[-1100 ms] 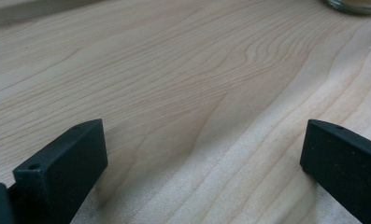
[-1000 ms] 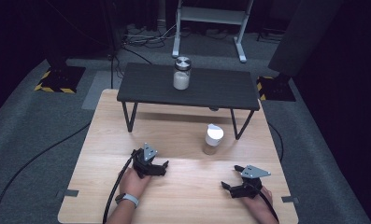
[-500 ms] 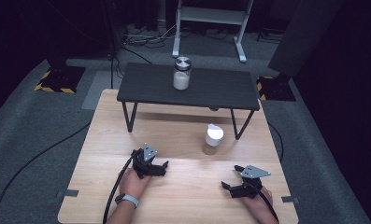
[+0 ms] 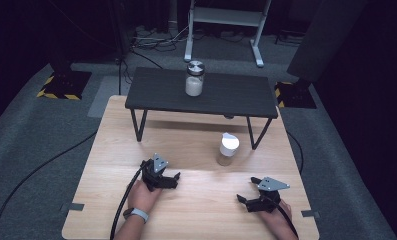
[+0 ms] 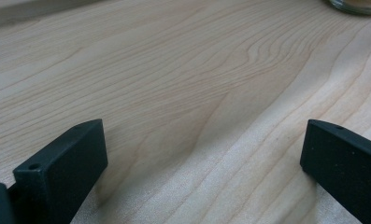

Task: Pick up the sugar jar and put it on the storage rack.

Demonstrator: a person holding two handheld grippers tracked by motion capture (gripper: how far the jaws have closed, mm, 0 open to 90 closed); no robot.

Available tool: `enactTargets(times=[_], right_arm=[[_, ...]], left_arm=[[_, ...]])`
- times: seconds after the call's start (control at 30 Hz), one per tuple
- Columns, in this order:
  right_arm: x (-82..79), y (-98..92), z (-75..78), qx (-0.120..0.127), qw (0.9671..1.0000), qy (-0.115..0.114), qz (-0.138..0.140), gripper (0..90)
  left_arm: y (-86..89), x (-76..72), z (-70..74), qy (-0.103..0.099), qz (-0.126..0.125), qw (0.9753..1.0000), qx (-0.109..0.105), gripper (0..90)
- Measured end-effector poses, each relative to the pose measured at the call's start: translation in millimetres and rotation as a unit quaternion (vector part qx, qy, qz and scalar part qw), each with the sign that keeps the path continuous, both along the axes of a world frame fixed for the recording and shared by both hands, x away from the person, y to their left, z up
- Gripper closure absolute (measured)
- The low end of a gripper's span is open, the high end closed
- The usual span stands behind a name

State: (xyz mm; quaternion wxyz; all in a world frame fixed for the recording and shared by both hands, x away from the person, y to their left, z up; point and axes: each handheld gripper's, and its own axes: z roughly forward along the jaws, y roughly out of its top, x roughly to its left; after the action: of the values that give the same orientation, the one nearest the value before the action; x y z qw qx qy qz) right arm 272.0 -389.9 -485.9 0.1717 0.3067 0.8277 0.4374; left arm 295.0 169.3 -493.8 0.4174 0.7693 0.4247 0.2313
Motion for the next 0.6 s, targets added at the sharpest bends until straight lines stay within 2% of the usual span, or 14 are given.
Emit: enactTargets(times=[0.6], right_arm=[[0.3, -0.2, 0.0, 0.000, 1.0000, 0.000, 0.002, 5.5]], left_arm=[[0.0, 0.0, 0.1, 0.000, 0.000, 1.0000, 0.000, 0.5]])
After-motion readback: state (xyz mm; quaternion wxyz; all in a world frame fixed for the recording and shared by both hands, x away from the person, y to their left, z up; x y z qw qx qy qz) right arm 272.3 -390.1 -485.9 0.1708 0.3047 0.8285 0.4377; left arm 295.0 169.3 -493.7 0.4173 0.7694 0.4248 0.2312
